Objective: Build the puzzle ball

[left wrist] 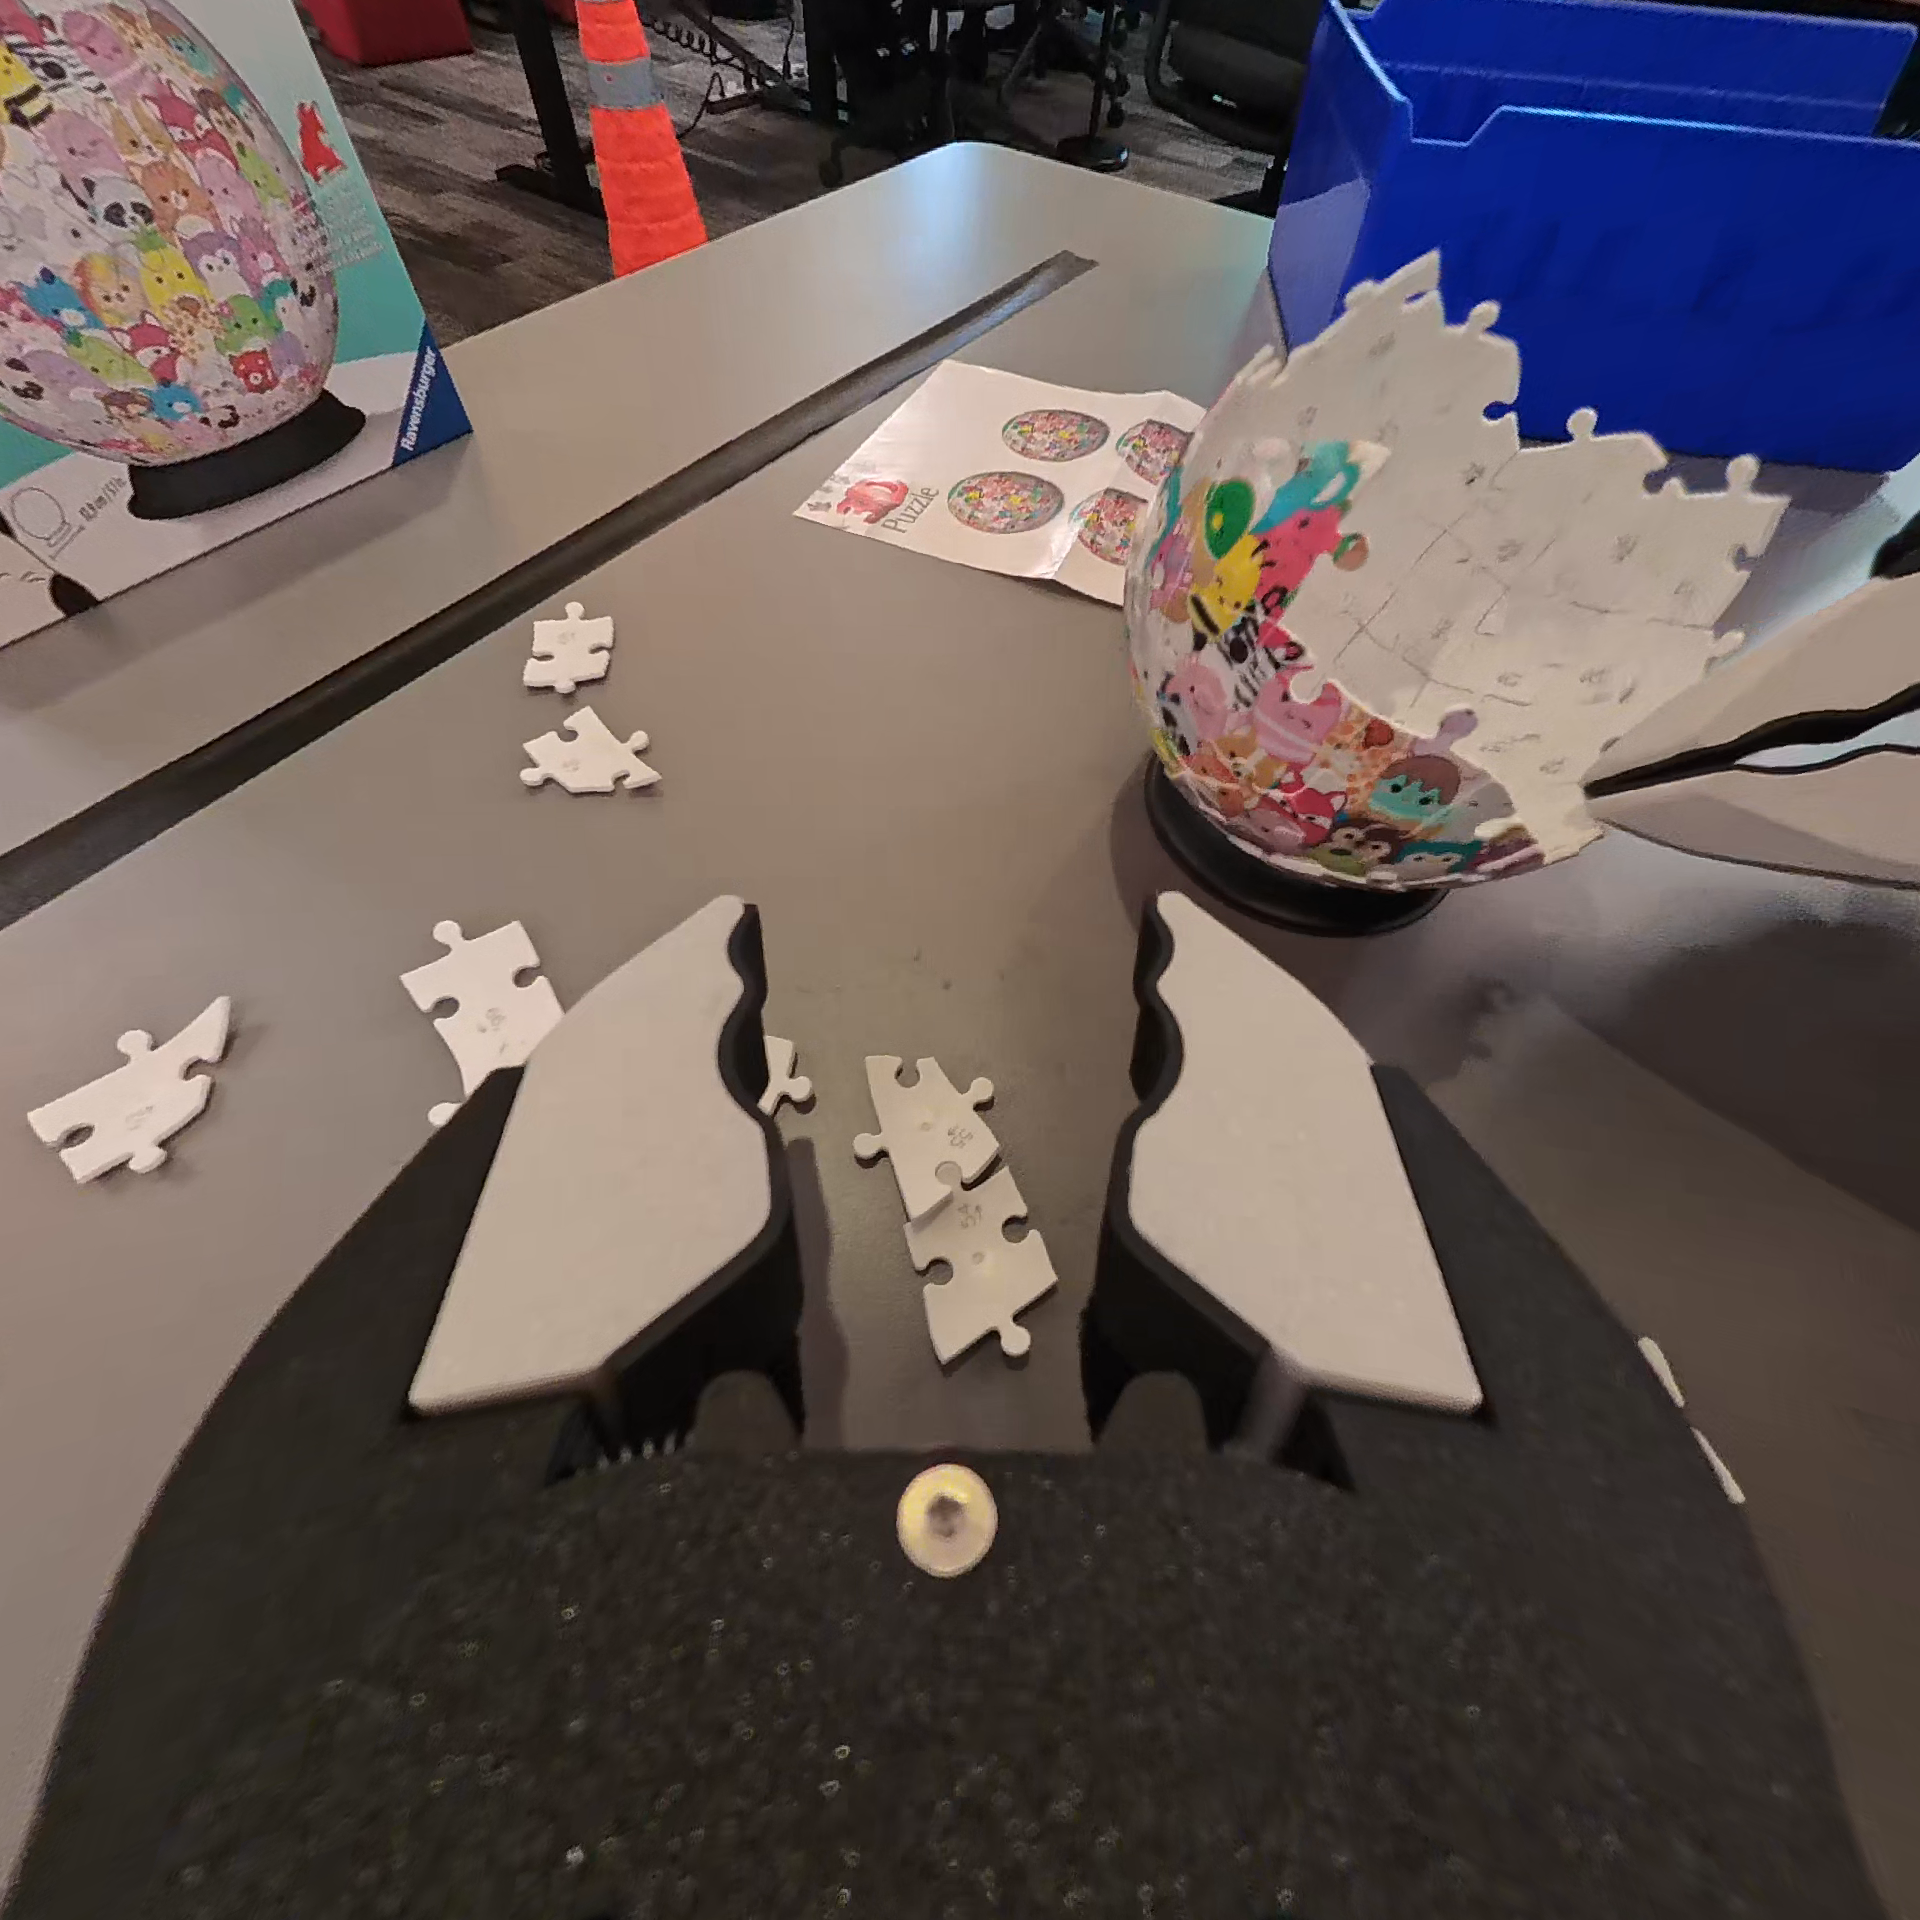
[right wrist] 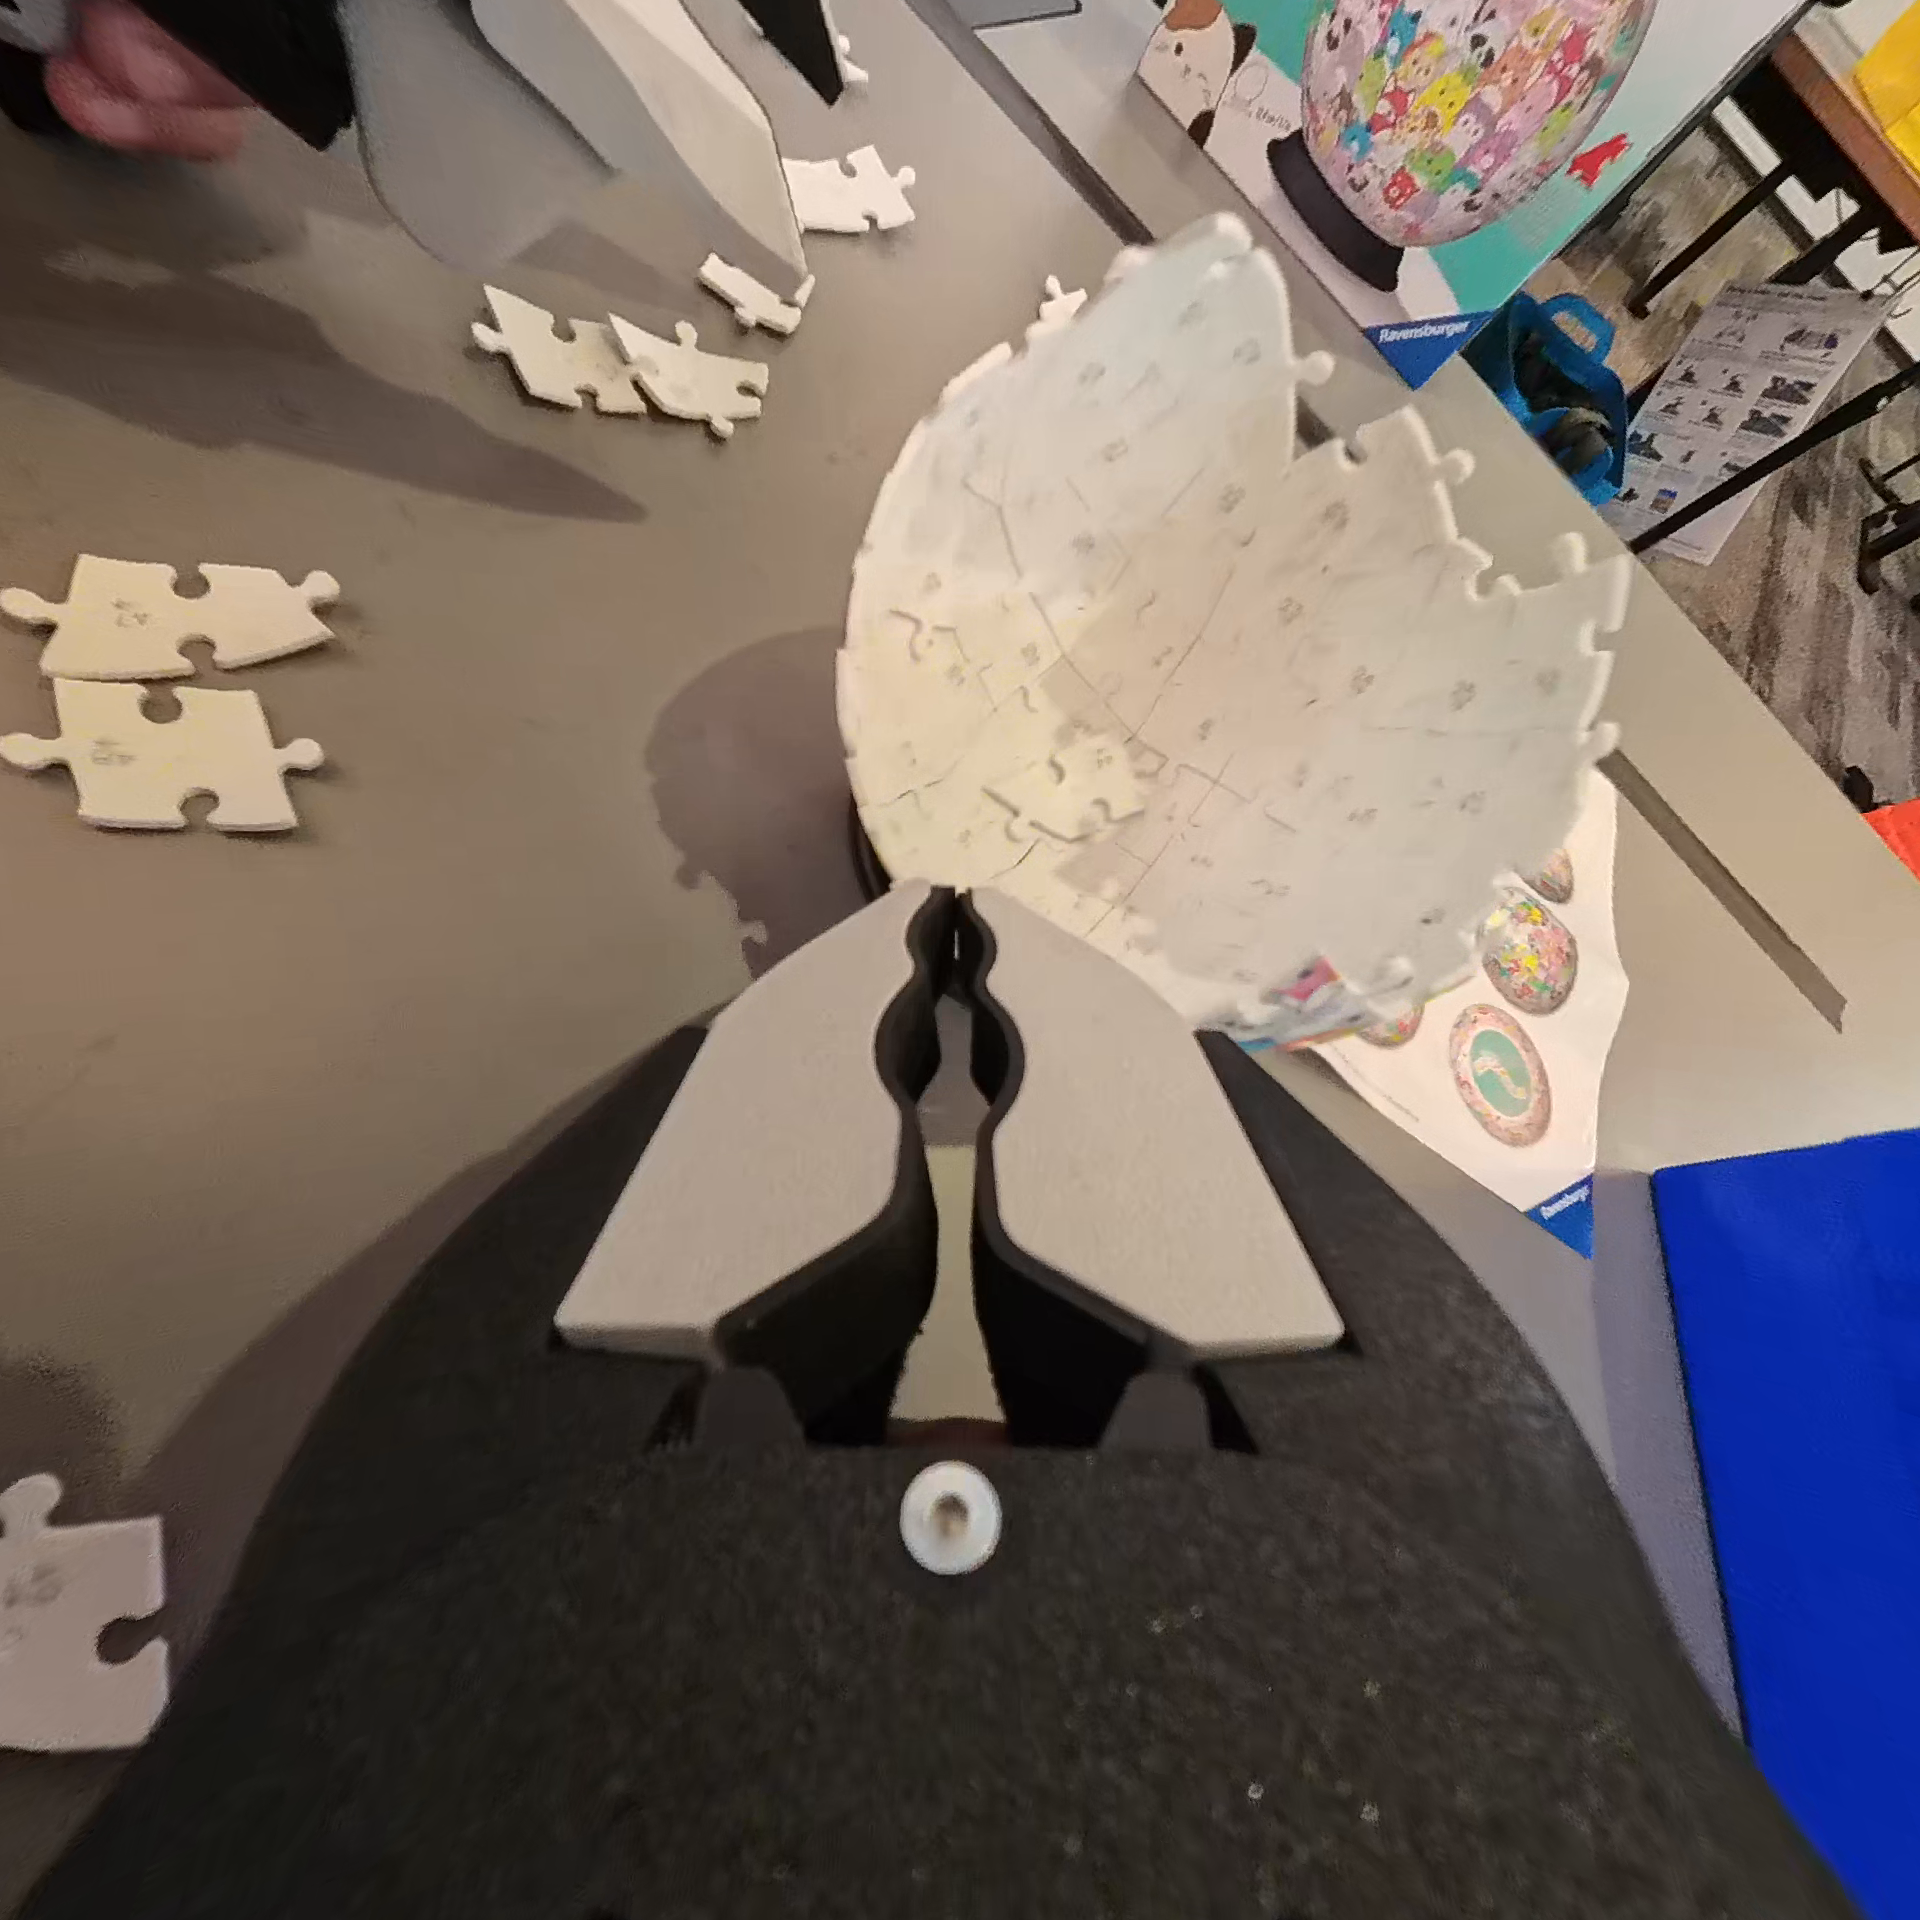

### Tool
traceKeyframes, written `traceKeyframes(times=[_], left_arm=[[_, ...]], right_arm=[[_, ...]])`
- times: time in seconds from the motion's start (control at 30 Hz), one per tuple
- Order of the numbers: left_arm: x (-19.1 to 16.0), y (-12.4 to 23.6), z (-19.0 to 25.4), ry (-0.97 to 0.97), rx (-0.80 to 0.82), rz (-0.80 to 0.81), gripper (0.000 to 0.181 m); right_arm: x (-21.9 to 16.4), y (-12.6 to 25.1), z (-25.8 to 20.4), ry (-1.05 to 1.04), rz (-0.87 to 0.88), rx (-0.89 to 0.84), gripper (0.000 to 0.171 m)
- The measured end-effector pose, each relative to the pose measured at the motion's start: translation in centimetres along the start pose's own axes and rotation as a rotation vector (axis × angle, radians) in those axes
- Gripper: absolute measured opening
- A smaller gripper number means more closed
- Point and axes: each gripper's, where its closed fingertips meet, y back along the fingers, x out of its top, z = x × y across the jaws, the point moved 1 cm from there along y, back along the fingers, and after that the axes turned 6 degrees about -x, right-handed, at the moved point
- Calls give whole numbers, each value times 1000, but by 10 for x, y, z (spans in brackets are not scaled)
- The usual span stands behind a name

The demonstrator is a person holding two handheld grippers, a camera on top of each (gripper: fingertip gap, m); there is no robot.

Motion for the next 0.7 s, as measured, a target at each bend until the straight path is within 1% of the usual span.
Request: traceKeyframes(times=[0.13, 0.2, 0.27, 0.33, 0.4, 0.43, 0.5, 0.6, 0.67, 0.7], left_arm=[[1, 1, -1, 19, -4, 10, 68], [0, 2, -2, 25, -7, 11, 68], [0, 1, 0, 22, -10, 11, 68], [1, 1, 1, 10, -8, 10, 68], [1, 0, 3, 2, -13, 15, 68], [2, 0, 4, 1, -17, 17, 69], [2, -1, 5, -2, -23, 20, 68], [3, -1, 5, -7, -21, 27, 68], [5, 0, 4, -5, -20, 38, 68], [5, 0, 3, -4, -19, 46, 68]], right_arm=[[7, 5, -3, -4, 5, 35, 5], [23, 20, -4, -23, 40, 89, 10], [50, 38, 6, 32, 95, 123, 11], [71, 47, 23, 186, 108, 176, 18], [76, 42, 40, 355, 24, 268, 46], [76, 36, 48, 443, -13, 315, 56], [73, 18, 62, 675, -27, 387, 45], [70, -1, 70, 1023, -34, 507, 38], [77, -1, 62, 1216, 31, 606, 37], [79, 0, 58, 1298, 75, 663, 30]])
